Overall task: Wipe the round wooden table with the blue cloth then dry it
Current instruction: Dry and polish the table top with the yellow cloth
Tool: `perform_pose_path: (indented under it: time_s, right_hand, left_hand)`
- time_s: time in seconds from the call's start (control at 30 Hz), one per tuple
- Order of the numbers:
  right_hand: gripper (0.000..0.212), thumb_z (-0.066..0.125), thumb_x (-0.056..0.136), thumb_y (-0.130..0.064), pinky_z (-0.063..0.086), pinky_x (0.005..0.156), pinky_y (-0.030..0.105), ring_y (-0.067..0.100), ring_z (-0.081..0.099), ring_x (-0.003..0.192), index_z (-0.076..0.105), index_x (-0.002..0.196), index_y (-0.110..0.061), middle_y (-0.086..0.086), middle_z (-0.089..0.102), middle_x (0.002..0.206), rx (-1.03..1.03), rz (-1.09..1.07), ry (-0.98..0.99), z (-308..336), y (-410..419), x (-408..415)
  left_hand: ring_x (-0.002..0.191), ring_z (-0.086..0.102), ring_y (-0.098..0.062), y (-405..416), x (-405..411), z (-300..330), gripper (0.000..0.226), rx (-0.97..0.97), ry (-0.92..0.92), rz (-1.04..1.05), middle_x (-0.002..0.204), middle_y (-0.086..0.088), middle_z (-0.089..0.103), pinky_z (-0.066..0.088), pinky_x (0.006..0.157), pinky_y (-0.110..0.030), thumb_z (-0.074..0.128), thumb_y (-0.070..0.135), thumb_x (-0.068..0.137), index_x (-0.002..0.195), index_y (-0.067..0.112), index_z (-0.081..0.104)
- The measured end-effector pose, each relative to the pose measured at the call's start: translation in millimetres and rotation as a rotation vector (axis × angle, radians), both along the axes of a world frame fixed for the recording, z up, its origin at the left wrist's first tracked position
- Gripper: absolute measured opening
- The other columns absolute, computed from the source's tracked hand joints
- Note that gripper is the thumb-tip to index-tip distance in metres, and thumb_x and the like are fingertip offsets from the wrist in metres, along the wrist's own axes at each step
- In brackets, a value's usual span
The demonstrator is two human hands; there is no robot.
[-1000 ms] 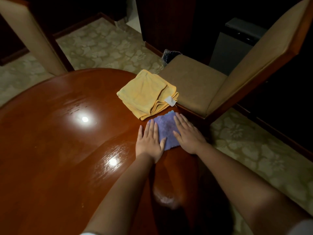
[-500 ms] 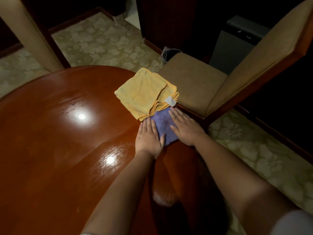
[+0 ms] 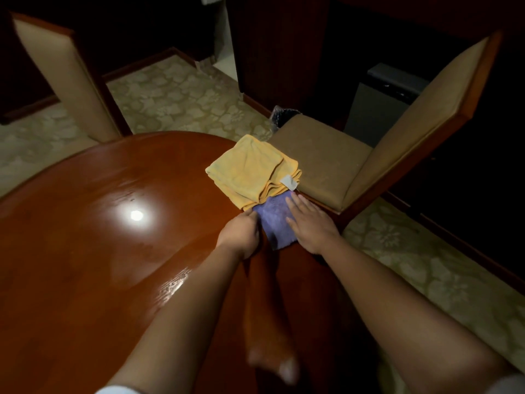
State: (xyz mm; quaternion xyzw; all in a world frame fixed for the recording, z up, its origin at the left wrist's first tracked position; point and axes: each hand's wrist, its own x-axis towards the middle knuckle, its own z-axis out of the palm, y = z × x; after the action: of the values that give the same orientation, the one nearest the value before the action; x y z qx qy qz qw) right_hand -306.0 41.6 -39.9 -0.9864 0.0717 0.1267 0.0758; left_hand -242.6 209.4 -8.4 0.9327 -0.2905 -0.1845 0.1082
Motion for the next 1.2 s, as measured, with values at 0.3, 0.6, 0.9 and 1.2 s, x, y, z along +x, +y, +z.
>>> perform_pose_path:
  time_s: [0.3, 0.6, 0.9, 1.2]
  right_hand:
    - [0.053, 0.031, 0.104, -0.030, 0.039, 0.102, 0.037, 0.027, 0.038, 0.134, 0.015, 0.154, -0.019, 0.006, 0.028, 0.155, 0.259, -0.251, -0.156, 77.5, 39.8, -41.2]
    - [0.049, 0.037, 0.102, -0.028, 0.040, 0.101, 0.036, 0.027, 0.043, 0.130, 0.028, 0.150, -0.020, 0.008, 0.041, 0.148, 0.269, -0.296, -0.220, 126.0, 69.4, -66.7]
    - [0.045, 0.040, 0.101, -0.026, 0.040, 0.100, 0.036, 0.029, 0.046, 0.127, 0.037, 0.145, -0.015, 0.009, 0.044, 0.145, 0.207, -0.216, -0.200, 126.7, 41.3, 0.3]
    - [0.046, 0.039, 0.101, -0.031, 0.032, 0.107, 0.035, 0.026, 0.033, 0.134, 0.039, 0.143, -0.014, 0.006, 0.039, 0.147, 0.163, -0.088, -0.134, 85.9, -21.3, 126.9]
  left_hand:
    - [0.113, 0.057, -0.031, 41.2, -38.7, 66.2, 0.037, -0.259, 0.025, 0.252, 0.124, -0.013, 0.061, 0.050, 0.086, -0.035, 0.041, 0.009, 0.091, 0.124, 0.011, 0.058]
    - [0.107, 0.059, -0.026, 76.6, -61.0, 110.3, 0.026, -0.485, 0.117, 0.500, 0.115, -0.010, 0.065, 0.049, 0.088, -0.033, 0.047, 0.009, 0.091, 0.109, 0.008, 0.067]
    - [0.086, 0.054, -0.020, 50.7, -23.5, 97.4, 0.013, -0.536, 0.206, 0.620, 0.092, -0.005, 0.058, 0.050, 0.080, -0.033, 0.050, 0.011, 0.091, 0.084, 0.015, 0.061]
    - [0.098, 0.055, -0.019, -15.9, 66.9, 58.8, 0.045, -0.527, 0.379, 0.830, 0.132, -0.012, 0.053, 0.043, 0.082, -0.025, 0.049, 0.021, 0.096, 0.139, 0.010, 0.043]
